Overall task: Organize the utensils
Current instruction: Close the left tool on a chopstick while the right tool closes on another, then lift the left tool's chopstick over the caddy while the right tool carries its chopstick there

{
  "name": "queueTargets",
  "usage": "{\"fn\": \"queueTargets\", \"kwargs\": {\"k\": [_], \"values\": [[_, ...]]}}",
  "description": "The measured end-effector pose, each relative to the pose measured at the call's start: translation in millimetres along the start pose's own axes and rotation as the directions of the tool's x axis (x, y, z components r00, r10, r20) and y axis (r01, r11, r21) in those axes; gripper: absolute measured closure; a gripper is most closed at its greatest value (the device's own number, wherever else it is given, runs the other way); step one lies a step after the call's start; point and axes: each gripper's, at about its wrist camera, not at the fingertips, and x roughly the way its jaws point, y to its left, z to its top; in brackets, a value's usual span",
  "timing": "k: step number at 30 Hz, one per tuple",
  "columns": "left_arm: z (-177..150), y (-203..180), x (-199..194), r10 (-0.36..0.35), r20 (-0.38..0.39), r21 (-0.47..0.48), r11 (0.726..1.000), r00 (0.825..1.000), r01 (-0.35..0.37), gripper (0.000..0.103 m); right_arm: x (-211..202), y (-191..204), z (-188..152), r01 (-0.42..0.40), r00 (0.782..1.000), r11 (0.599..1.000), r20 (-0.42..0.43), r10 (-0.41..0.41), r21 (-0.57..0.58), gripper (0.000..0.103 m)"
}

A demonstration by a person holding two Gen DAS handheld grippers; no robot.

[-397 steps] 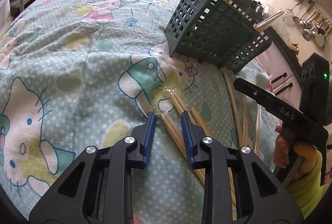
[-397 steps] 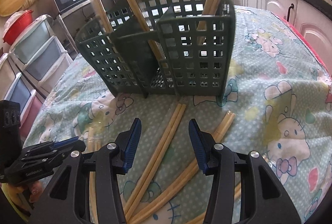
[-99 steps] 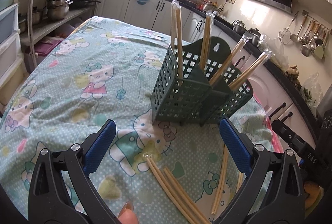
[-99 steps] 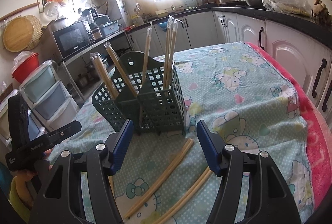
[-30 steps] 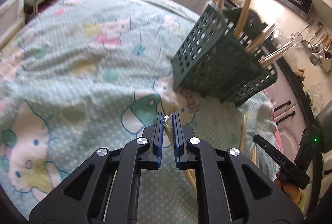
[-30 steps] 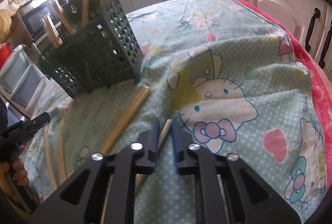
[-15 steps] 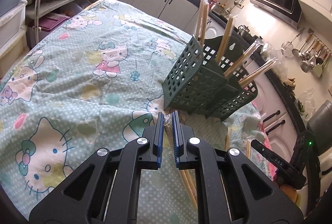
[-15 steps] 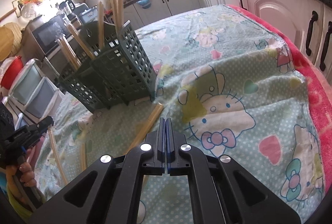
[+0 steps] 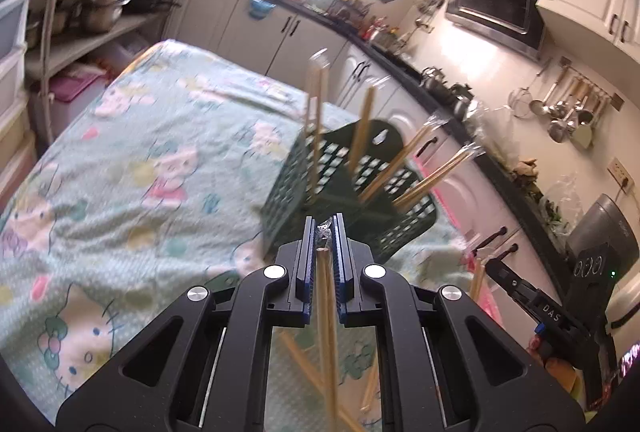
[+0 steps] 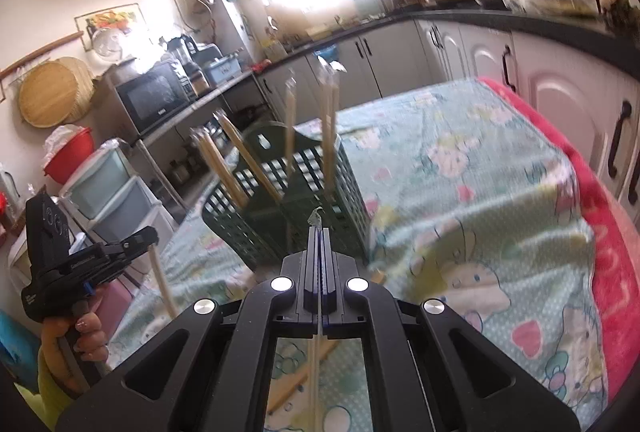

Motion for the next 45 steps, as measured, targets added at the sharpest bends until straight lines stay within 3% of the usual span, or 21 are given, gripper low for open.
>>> {"fn": "queueTargets", "kwargs": {"k": [19,45], "values": [[41.4,-63.4,-9.5,-0.136,0.068,0.122,0.984,0.988,0.127,0.099,-21.0,37.1,42.6,-0.065,0.990,0.996,0.120,0.073,-0.065,0.102],[97.6,-110.3,-13.6,-0.197,0.158,0.218,0.963,0.968,0.160,0.099,-17.2,59.3,97.3,-0.085,0.971,0.989,0.213,0.110,-0.120,0.102]]}}
